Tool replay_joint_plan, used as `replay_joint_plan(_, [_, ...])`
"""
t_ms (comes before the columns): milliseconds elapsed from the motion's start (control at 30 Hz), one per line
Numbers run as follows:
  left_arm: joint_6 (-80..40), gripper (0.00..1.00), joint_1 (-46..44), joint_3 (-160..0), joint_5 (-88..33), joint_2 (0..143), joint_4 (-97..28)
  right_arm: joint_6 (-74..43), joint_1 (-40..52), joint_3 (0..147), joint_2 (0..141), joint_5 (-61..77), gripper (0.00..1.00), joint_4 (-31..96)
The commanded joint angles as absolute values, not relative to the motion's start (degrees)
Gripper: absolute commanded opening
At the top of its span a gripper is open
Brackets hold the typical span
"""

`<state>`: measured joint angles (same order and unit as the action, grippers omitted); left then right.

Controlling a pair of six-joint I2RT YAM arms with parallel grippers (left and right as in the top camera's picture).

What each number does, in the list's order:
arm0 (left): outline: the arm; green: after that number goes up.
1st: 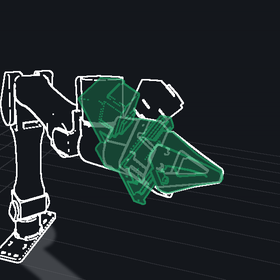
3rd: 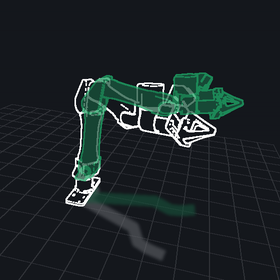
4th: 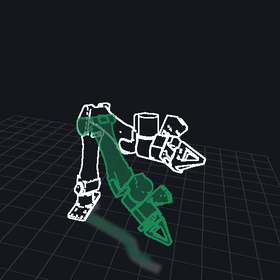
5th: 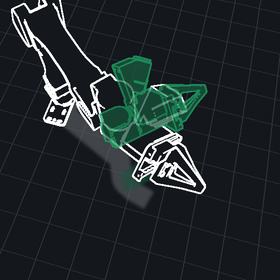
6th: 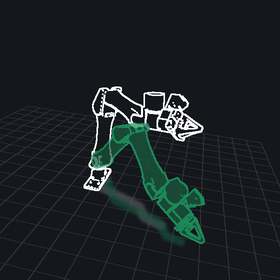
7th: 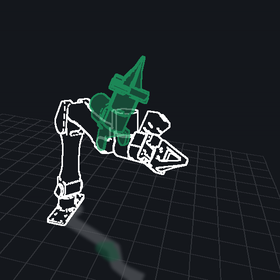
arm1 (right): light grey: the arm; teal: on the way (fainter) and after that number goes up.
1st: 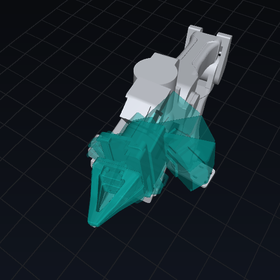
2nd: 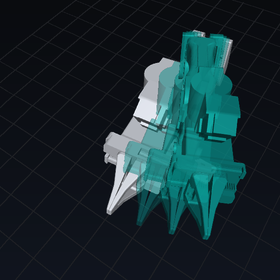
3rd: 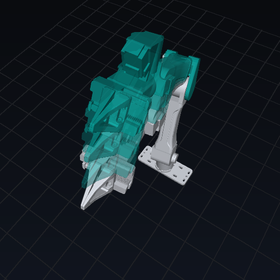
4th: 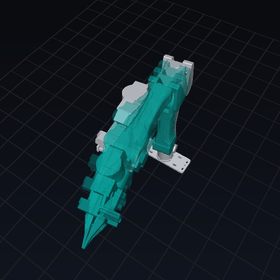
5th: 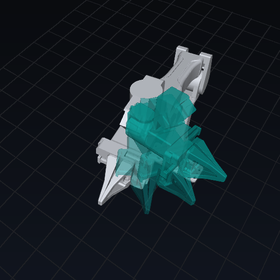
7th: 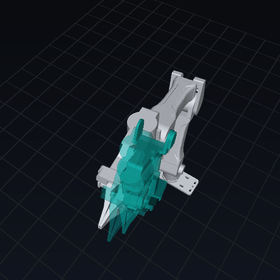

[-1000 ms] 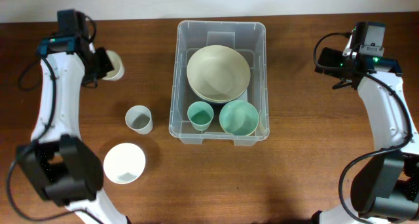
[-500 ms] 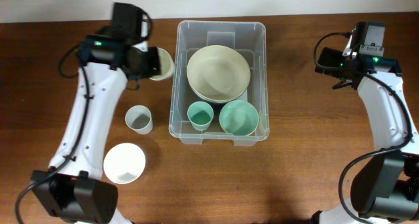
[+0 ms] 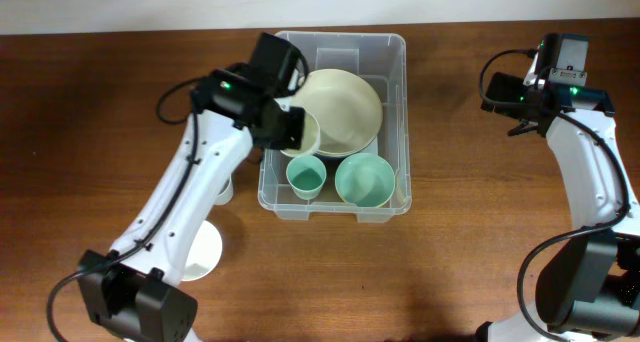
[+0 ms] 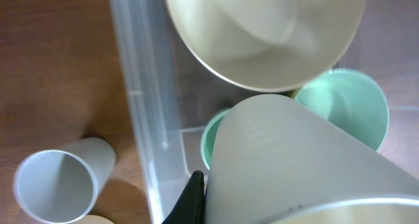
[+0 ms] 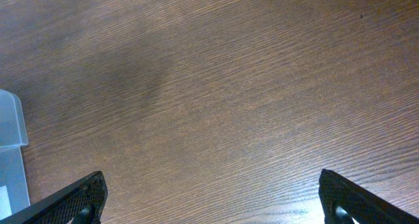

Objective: Pack container
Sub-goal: 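Lift the cream cup and lower it into the container, then release the cream cup and withdraw the left gripper left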

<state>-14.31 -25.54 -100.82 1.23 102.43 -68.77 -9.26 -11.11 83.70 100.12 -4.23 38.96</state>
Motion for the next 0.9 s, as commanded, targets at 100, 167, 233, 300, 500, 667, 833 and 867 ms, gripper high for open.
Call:
replay_joint_plan(100, [-14.7,0.01,-26.9,-96.0,0.8,102.2,-67.3,-9.7,-11.3,84.3,98.7,-4.8,0.99,38.8])
replay_joint_plan(167, [-14.9,0.01,-26.9,-95.1,0.8,102.2,-66.8,-9.7,-11.3,84.3,98.7,-4.8,0.99,38.8])
replay_joint_plan(233, [-15.0,0.0,-26.9,-94.5,0.8,102.2,-66.4,-9.7,-11.3,84.3,98.7,-4.8,0.99,38.8])
replay_joint_plan(300, [-14.9,0.0,-26.9,-94.2,0.8,102.2,-66.3,-9.7,-11.3,84.3,98.7,-4.8,0.99,38.8])
replay_joint_plan(500, [-14.9,0.01,-26.9,-93.9,0.3,102.2,-66.2,-9.7,-11.3,84.3,98.7,-4.8,0.99,38.8])
replay_joint_plan(667, [-14.9,0.27,-26.9,-93.9,0.2,102.2,-66.2,-9.7,-11.3,84.3,98.7,-4.8,0.99,38.8])
replay_joint_plan(833, [-14.9,0.32,-26.3,-94.1,0.2,102.2,-65.8,-9.7,-11.3,84.3,98.7,-4.8,0.99,38.8])
replay_joint_plan(867, [-14.9,0.32,-25.9,-94.3,0.4,102.2,-65.8,-9.7,-11.3,84.3,98.7,-4.8,0.99,38.8])
